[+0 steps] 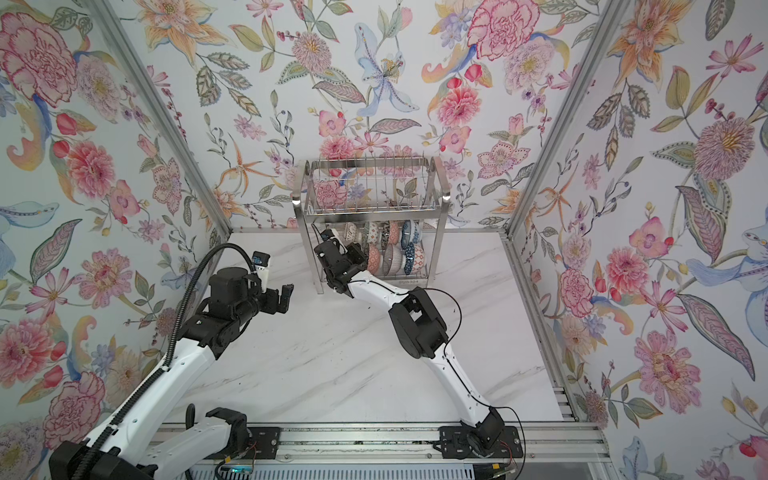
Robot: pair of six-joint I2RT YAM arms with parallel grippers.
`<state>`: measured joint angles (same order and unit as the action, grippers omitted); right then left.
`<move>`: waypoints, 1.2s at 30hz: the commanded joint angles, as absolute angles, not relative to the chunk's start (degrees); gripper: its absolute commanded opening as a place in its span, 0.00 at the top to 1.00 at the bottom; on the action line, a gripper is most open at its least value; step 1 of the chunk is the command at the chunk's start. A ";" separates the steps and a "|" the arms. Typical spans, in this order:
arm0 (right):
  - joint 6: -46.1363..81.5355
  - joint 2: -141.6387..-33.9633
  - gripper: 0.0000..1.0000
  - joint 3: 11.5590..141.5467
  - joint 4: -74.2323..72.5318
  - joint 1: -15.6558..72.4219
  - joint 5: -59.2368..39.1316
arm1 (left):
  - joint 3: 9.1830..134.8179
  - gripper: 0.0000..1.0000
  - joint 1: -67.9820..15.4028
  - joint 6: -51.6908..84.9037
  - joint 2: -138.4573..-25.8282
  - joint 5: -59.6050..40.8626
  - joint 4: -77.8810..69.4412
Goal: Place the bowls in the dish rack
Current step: 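Open and withdraw the left gripper while the right gripper carries the bowl to the rack, then lower the dark geometric bowl upright into a rack slot with the right gripper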
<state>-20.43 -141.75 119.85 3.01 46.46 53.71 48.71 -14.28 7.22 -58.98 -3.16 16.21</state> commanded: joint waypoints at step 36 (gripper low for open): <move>-20.83 -130.02 0.01 116.96 7.91 48.17 44.47 | 47.96 0.01 -12.84 7.65 -57.57 -4.93 15.06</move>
<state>-22.63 -136.42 119.70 7.40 47.99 47.20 48.25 -13.50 7.29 -58.76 -4.34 15.35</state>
